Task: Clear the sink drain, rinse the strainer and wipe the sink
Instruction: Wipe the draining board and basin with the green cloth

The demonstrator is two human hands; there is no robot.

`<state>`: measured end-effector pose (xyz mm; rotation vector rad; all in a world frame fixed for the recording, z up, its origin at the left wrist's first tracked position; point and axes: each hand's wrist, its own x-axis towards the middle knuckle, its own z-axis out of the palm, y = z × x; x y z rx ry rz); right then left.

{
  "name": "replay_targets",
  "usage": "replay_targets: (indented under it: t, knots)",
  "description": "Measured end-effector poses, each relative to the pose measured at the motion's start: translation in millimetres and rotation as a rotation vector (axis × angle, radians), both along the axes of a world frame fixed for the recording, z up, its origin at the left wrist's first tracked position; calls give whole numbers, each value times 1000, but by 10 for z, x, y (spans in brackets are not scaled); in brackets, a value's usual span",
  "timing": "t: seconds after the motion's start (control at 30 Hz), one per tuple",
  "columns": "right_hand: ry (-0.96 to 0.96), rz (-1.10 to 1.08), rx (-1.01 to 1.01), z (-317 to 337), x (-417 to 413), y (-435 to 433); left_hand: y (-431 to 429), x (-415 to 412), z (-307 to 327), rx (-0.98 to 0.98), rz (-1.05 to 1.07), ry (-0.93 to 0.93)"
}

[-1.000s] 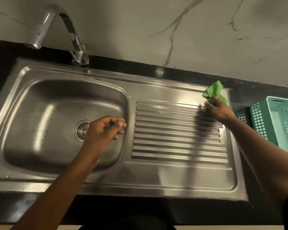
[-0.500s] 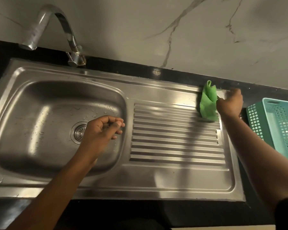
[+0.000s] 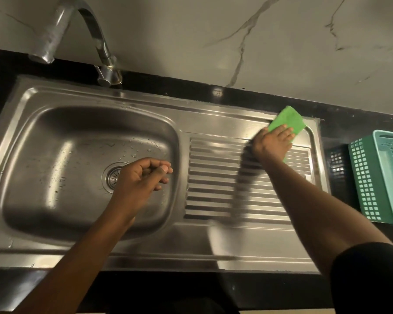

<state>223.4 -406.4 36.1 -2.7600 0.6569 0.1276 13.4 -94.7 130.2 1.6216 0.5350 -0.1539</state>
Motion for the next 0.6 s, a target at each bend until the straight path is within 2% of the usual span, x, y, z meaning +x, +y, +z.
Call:
replay_targets:
  t: [0.27,0.37,0.6]
  knots:
    - [-24,212,53,-39,-287,1335,66,18,-11,2,-3,5]
    - [-40,319,60,-23,-385,1519,35,3,-22,16,-6,9]
    - [-21,674,-63,-39,-509,1584,-83,-32,13,38,7,3]
